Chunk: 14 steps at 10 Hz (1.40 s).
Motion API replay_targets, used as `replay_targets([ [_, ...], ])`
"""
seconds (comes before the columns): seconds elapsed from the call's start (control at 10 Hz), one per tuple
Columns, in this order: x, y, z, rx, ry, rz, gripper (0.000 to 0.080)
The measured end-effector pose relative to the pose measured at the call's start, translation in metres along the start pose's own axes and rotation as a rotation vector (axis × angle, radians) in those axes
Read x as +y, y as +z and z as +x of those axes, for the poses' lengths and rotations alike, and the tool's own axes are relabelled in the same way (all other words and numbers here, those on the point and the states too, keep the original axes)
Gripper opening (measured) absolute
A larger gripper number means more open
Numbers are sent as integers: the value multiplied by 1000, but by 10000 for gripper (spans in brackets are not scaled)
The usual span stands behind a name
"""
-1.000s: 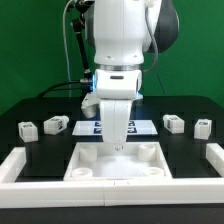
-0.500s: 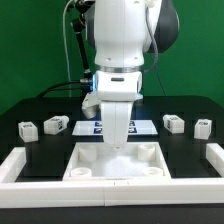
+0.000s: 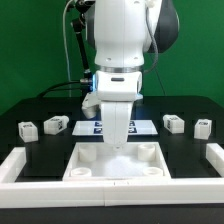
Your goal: Assemble square table
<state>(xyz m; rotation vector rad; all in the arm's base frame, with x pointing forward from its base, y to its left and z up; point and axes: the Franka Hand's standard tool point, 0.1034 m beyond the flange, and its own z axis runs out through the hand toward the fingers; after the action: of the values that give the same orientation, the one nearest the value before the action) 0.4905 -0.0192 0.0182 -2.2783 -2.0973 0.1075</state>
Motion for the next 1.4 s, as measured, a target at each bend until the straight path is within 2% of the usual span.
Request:
replay_targets([
  [0.2, -1, -1, 41, 24, -37, -3, 62],
  [0.5, -3, -1, 89, 48, -56, -2, 62],
  [0.7, -3, -1, 90, 36, -46, 26, 62],
  [1.0, -3, -1, 90, 35, -46, 29, 62],
  [1.1, -3, -1, 90, 35, -46, 29, 277],
  [1.2, -3, 0, 90, 35, -46, 29, 277],
  [1.3, -3, 0, 90, 35, -46, 29, 461],
  [1.4, -3, 0, 90, 35, -46, 29, 582],
])
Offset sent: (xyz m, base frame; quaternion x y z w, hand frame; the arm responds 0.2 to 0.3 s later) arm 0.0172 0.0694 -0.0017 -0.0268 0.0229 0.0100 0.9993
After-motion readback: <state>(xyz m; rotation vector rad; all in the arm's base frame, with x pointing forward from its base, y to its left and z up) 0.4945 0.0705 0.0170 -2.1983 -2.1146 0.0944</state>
